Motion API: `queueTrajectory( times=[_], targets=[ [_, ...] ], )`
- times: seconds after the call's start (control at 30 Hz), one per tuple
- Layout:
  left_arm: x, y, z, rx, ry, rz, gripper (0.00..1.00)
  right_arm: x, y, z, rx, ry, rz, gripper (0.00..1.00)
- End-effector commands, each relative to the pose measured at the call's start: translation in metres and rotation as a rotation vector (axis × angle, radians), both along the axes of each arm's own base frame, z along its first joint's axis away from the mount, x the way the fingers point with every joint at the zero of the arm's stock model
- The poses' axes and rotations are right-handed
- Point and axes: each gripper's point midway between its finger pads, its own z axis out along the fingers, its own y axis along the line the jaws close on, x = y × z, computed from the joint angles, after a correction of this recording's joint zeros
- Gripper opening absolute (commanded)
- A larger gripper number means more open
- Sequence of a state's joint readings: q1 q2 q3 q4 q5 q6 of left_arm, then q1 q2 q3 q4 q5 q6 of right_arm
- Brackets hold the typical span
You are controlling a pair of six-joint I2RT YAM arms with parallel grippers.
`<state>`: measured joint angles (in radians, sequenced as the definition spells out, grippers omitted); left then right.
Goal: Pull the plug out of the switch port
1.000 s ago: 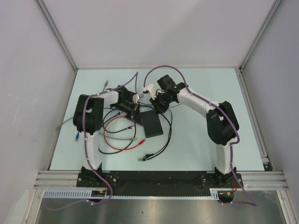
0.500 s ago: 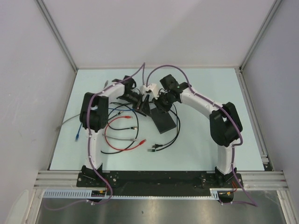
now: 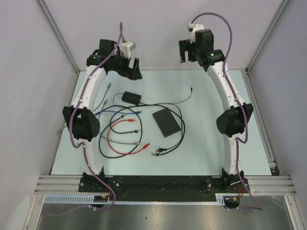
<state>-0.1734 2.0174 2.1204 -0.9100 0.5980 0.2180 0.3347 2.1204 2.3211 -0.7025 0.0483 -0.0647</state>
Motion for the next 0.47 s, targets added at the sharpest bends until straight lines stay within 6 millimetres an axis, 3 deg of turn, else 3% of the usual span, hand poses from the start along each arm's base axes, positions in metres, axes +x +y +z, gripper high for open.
queueTrajectory(
  times=[0.0,0.03,0.07,0.1,0.17,0.3,0.33,0.4,0.43],
  targets=[
    [0.053,0.053,0.102,-0.017,-0.311,0.319,1.0,0.01,-0.048,0.02,-0.008,0.001,-0.263,1.0],
    [0.067,0.072,0.119,-0.019,-0.37,0.453,1.0,0.009,-0.052,0.017,-0.009,0.009,-0.271,1.0],
    [0.071,0.078,0.122,-0.011,-0.389,0.497,1.0,0.01,-0.055,0.017,-0.007,0.0,-0.278,1.0],
    [0.074,0.084,0.127,-0.001,-0.417,0.524,1.0,0.007,-0.055,0.006,-0.023,0.029,-0.275,1.0],
    [0.077,0.093,0.112,0.047,-0.403,0.555,1.0,0.004,-0.058,-0.007,-0.088,0.054,-0.273,1.0],
    [0.068,0.088,0.051,0.073,-0.252,0.532,1.0,-0.005,-0.057,-0.044,-0.181,0.135,-0.234,1.0],
    [0.061,0.084,0.026,0.082,-0.188,0.511,1.0,-0.011,-0.056,-0.052,-0.191,0.164,-0.214,1.0],
    [0.052,0.075,0.01,0.04,-0.125,0.489,1.0,-0.015,-0.051,-0.059,-0.183,0.188,-0.181,1.0],
    [0.046,0.073,-0.008,0.034,-0.076,0.495,1.0,-0.017,-0.051,-0.067,-0.189,0.206,-0.176,1.0]
  ],
)
